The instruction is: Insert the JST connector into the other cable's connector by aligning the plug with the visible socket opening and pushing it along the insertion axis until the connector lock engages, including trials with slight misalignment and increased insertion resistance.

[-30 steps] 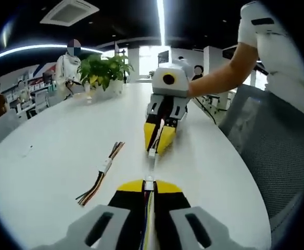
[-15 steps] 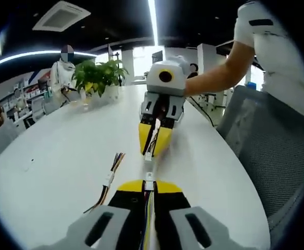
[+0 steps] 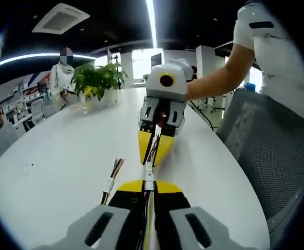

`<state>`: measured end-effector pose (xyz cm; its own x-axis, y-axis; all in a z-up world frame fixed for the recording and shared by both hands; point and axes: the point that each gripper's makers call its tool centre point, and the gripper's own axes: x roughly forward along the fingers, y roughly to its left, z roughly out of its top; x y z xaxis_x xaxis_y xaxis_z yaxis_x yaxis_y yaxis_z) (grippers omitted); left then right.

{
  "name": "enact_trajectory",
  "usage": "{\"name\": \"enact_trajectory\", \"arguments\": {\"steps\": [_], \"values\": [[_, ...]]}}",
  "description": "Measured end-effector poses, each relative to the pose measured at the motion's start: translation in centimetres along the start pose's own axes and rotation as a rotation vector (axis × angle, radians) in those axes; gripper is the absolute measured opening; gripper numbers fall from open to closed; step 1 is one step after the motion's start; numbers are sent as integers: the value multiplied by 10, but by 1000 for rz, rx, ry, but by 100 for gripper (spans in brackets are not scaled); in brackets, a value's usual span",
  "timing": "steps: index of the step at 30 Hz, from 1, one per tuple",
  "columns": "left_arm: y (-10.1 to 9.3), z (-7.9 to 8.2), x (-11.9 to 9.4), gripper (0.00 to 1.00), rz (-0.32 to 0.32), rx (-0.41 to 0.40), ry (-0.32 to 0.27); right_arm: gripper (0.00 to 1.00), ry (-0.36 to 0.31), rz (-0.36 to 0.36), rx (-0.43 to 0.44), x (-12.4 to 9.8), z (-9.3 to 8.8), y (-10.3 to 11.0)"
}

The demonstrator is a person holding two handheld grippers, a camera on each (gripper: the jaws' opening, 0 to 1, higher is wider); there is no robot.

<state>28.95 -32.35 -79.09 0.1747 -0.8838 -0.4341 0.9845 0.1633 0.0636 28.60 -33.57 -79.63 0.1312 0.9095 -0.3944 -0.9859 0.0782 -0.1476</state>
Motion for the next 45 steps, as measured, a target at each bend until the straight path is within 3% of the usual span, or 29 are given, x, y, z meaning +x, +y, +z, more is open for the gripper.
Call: {"name": "enact_trajectory", "arguments": {"steps": [45], "values": [[3,-1,2,0,6,-14,6,3,36,-3,-44,2,-2,0]]}}
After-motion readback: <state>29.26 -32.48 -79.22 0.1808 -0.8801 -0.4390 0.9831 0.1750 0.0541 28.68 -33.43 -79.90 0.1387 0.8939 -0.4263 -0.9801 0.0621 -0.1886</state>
